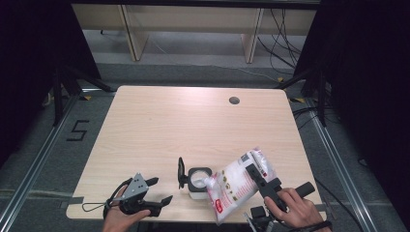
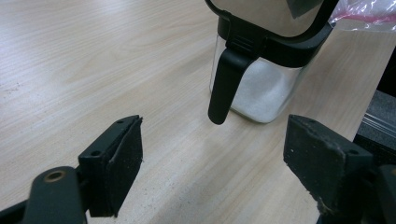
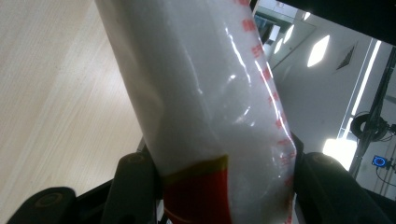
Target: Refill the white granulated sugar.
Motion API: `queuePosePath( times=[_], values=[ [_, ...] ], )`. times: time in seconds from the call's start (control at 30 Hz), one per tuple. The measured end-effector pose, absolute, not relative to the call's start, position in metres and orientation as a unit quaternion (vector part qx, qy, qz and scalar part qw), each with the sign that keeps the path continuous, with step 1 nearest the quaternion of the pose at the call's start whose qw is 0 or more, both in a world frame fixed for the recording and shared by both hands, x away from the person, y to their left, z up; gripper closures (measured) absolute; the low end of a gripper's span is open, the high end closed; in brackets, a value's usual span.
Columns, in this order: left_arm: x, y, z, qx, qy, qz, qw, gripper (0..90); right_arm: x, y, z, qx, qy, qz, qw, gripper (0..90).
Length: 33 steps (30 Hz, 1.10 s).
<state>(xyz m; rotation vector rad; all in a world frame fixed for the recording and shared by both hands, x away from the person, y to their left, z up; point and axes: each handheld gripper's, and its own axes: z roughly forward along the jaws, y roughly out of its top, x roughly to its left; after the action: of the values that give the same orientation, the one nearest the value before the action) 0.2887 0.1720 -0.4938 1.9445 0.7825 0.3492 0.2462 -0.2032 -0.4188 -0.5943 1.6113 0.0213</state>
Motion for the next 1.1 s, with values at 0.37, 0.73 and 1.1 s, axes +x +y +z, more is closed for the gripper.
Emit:
queuePosePath(
  times=[0.37, 0.73, 1.1],
  values=[
    [0.2885, 0.1719, -0.4936, 0.801, 0.322, 0.145, 0.484, 19.2, 0.2446, -0.2013, -0.4174, -0.265, 0.706, 0.004, 0.657, 55.8],
    [0.2884, 0.1717, -0.4938, 0.800, 0.323, 0.144, 0.485, 19.2, 0.2392, -0.1943, -0.4136, -0.276, 0.702, -0.015, 0.656, 56.0],
    [0.2886, 0.1718, -0.4939, 0.799, 0.323, 0.143, 0.487, 19.1, 0.2396, -0.1951, -0.4137, -0.267, 0.707, -0.009, 0.654, 56.0]
  ],
)
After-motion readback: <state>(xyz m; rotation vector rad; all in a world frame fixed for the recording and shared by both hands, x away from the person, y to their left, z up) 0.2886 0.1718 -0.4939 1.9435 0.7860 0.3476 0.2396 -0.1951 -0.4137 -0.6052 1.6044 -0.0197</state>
